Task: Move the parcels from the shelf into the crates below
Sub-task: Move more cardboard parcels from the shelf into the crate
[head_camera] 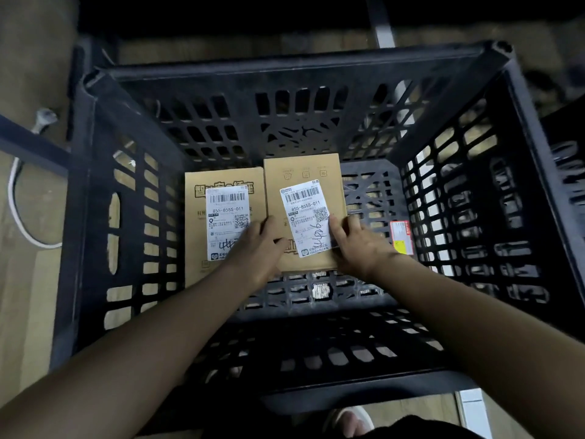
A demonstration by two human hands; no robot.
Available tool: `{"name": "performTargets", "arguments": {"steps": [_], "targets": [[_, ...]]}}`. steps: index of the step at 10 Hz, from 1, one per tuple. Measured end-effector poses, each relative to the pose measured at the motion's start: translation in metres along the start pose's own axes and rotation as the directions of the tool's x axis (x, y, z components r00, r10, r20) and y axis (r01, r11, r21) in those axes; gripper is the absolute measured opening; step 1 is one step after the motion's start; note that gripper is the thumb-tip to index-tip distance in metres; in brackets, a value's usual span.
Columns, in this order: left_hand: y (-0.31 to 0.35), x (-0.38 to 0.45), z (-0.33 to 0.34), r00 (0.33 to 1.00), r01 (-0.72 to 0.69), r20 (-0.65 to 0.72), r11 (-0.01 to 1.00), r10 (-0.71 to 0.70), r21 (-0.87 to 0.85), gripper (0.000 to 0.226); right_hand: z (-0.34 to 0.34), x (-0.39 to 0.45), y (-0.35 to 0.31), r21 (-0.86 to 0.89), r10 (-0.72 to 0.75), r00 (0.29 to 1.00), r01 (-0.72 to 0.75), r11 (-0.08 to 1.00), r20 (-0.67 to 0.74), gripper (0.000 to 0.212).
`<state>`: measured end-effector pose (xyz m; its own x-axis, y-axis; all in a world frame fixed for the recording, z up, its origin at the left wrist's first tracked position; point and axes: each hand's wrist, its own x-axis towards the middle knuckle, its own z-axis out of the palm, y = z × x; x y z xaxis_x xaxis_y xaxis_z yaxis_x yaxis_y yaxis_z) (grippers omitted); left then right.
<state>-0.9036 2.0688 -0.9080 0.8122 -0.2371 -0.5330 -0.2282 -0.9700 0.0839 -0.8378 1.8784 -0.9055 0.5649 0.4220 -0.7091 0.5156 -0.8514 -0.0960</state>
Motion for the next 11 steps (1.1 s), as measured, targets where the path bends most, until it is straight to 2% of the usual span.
{"name": "performTargets", "arguments": {"steps": [1,2,3,4,5,7,8,9,10,11], "targets": [[0.005,0.002,0.006,0.997,-0.009,0.080,0.999,0.006,0.042,0.079,-0.001,0.001,0.003,-0.024,-0.014,1.000,0.015,1.000,0.014,0.092],[0.003,0.001,0.016,0.995,-0.023,0.101,0.992,0.010,0.120,0.092,-0.001,0.001,0.004,-0.071,-0.010,1.000,0.011,0.997,0.006,0.094],[-0.008,0.001,0.030,0.996,-0.085,0.019,0.980,0.082,0.179,0.084,0.004,0.004,0.000,-0.161,-0.044,0.996,0.032,0.986,-0.077,0.089],[-0.013,0.001,0.033,0.994,-0.110,0.037,0.952,0.103,0.285,0.087,0.005,0.005,-0.009,-0.221,-0.099,0.994,0.084,0.972,-0.055,0.083],[-0.010,0.001,0.022,0.995,-0.096,0.014,0.970,0.095,0.224,0.094,0.001,-0.001,-0.017,-0.259,-0.108,0.994,0.109,0.960,0.018,0.089],[-0.010,0.010,0.030,0.993,-0.100,0.061,0.995,0.100,0.002,0.075,0.001,-0.014,-0.013,-0.282,-0.107,0.992,0.121,0.952,0.065,0.092],[-0.013,0.016,0.037,0.975,-0.218,0.032,0.975,0.220,-0.050,0.088,-0.001,-0.013,-0.015,-0.308,-0.085,0.992,0.108,0.945,0.089,0.090],[-0.009,0.012,0.030,0.949,-0.300,-0.090,0.954,0.301,0.024,0.050,0.004,-0.013,-0.010,-0.328,-0.061,0.995,0.084,0.941,0.082,0.091],[-0.007,0.017,0.032,0.979,-0.136,-0.160,0.990,0.129,-0.034,0.045,0.007,-0.011,-0.006,-0.302,-0.051,0.996,0.069,0.951,0.068,0.092],[-0.005,0.016,0.034,0.994,-0.103,-0.043,0.995,0.104,0.014,0.060,0.006,-0.008,-0.005,-0.293,-0.075,0.996,0.086,0.952,0.050,0.095]]}}
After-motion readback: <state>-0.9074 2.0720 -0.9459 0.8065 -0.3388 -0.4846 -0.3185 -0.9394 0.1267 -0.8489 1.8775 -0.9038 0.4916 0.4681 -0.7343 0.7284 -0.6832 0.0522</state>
